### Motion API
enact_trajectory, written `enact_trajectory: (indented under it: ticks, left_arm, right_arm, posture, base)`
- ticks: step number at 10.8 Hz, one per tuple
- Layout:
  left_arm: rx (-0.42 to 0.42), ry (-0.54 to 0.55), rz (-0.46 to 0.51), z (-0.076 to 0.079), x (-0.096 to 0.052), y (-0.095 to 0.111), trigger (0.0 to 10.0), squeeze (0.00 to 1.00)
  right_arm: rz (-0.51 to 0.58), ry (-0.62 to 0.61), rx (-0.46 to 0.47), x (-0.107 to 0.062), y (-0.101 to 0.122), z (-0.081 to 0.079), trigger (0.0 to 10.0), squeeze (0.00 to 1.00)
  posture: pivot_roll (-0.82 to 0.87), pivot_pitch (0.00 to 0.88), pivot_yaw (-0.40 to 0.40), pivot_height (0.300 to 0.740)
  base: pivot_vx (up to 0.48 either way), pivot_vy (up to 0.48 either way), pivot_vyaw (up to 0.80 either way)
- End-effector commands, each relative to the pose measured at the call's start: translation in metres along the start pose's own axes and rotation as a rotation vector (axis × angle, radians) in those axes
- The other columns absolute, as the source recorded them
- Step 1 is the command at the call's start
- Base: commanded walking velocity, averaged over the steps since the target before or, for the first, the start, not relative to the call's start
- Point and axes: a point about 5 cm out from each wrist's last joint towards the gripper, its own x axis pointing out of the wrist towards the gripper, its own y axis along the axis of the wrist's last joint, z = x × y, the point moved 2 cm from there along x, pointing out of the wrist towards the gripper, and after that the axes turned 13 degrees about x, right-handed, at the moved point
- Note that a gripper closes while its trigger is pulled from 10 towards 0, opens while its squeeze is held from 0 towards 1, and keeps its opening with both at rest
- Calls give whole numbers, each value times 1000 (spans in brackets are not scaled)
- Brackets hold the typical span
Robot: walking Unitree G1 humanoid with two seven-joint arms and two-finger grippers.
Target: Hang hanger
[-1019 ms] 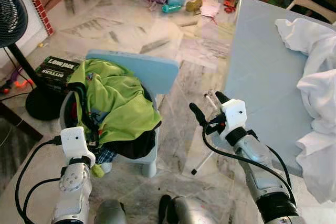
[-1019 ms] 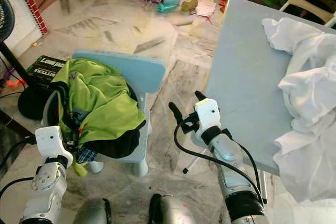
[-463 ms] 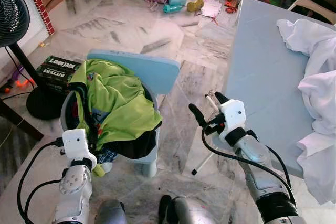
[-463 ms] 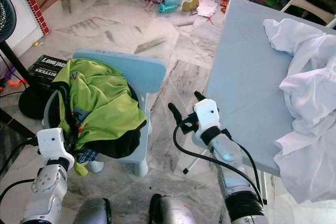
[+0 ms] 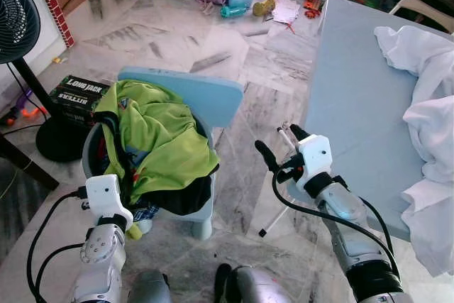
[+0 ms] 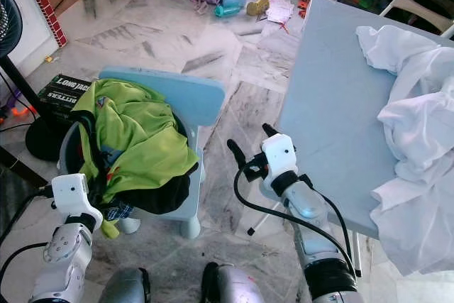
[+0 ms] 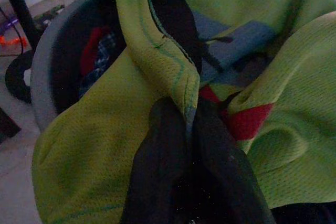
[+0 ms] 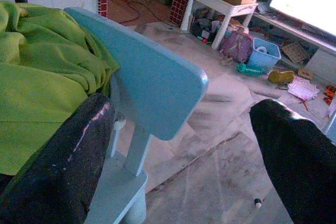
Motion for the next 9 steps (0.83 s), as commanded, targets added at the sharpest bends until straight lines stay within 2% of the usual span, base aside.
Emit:
enact_trajectory:
  ticks: [1,2,3,5,7,8,9]
  left_arm:
    - [7,-16,30,4,-2,5,0,0]
    - [64,3,146,2,0,27,0,0]
    - [70,-4,206,4,1,41,0,0]
    - [71,-7,244,4,3,50,0,0]
    - [117,-2,294,2,5,60,0,0]
    - [149,17,315,-1,7,66,0,0]
    - [158,14,317,-1,12,71,0,0]
  right_arm:
    - [-87,-16,20,-8,-19,3,10000,0]
    - [-82,-18,22,-6,-18,3,10000,0]
    - [-77,-17,26,-3,-17,1,10000,0]
    - [-63,-23,42,1,-16,-1,10000,0]
    - [-41,-56,62,1,-13,3,10000,0]
    - [-15,-99,73,-1,-7,12,10000,0]
    - [29,-164,112,-2,4,27,10000,0]
  posture:
    - [98,171,-134,740]
    - [100,166,-133,740]
    - [109,160,-132,740]
    - [114,152,-129,740]
    - [104,138,-132,740]
    - [87,138,-119,740]
    - [80,147,-101,740]
  base:
    - [0,0,0]
    - [0,0,0]
    - [0,0,0]
    - [0,0,0]
    - [0,0,0]
    - [0,0,0]
    - [0,0,0]
